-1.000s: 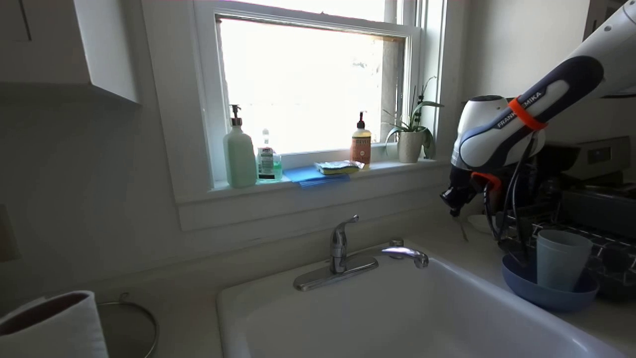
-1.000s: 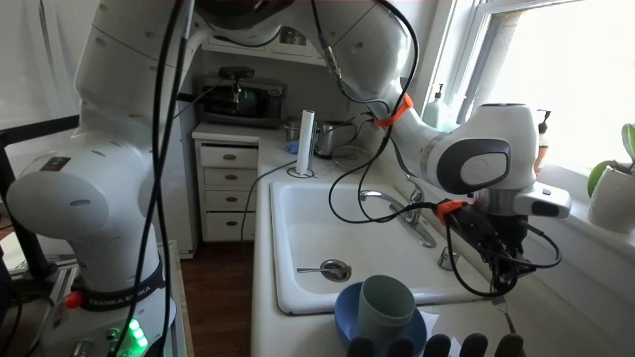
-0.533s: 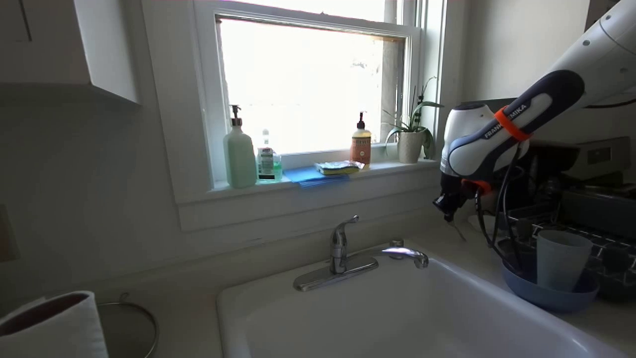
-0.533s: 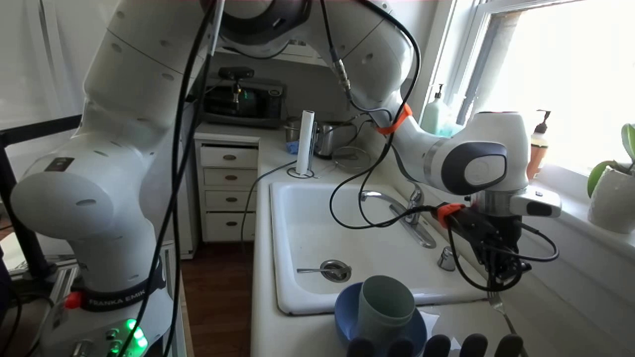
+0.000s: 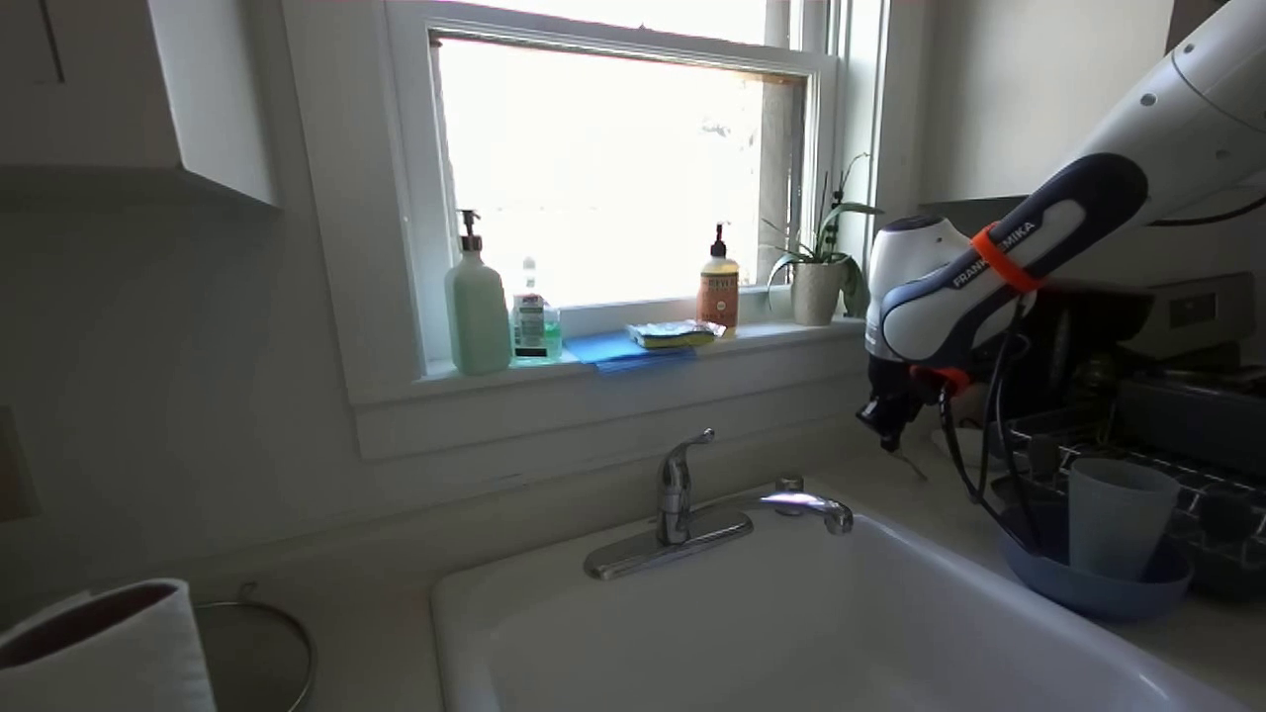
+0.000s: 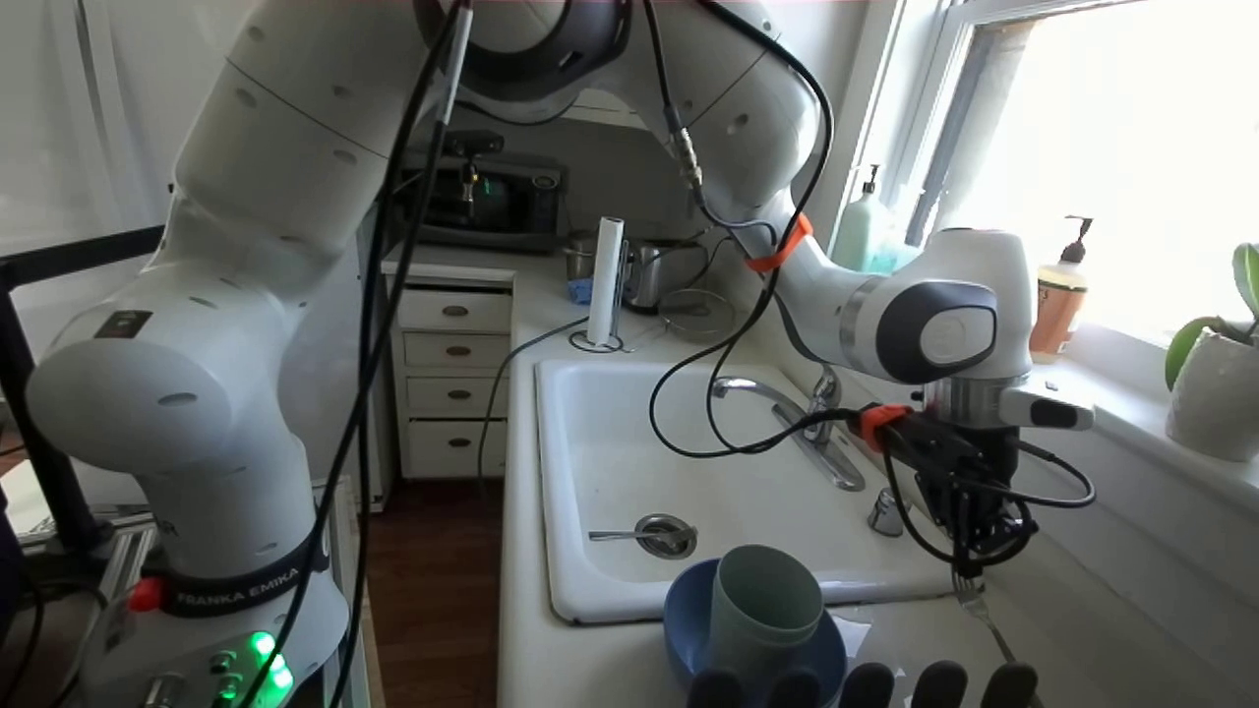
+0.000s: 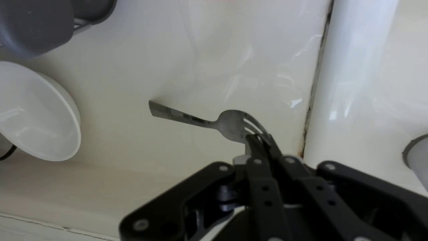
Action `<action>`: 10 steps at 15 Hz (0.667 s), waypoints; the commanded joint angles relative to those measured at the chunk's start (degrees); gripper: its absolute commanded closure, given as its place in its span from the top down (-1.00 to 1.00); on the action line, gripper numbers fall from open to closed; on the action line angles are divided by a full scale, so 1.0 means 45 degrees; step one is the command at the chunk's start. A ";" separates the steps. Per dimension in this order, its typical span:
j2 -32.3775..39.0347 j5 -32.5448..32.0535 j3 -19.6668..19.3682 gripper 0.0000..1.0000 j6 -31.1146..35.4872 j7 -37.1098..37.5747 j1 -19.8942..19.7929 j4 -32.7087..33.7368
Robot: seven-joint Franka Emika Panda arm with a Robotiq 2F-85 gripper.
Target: Remove the blue bowl from the dish rack, put it on the side, put the cup inside the bowl and remove the folk from the cup and put it on the sink
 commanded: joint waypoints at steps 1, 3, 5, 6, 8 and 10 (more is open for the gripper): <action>0.0554 -0.0059 0.0100 -0.77 -0.0393 0.0203 0.0097 0.0091; 0.0649 -0.0088 0.0116 -0.76 -0.0518 0.0202 0.0151 0.0027; 0.0889 -0.0031 0.0179 -0.39 -0.0667 0.0167 0.0143 0.0050; 0.0948 0.0057 0.0225 -0.17 -0.0742 0.0105 0.0097 0.0055; 0.0989 0.0163 0.0284 -0.01 -0.0812 0.0029 0.0064 0.0070; 0.0838 0.0212 0.0312 0.27 -0.0859 0.0003 0.0066 -0.0031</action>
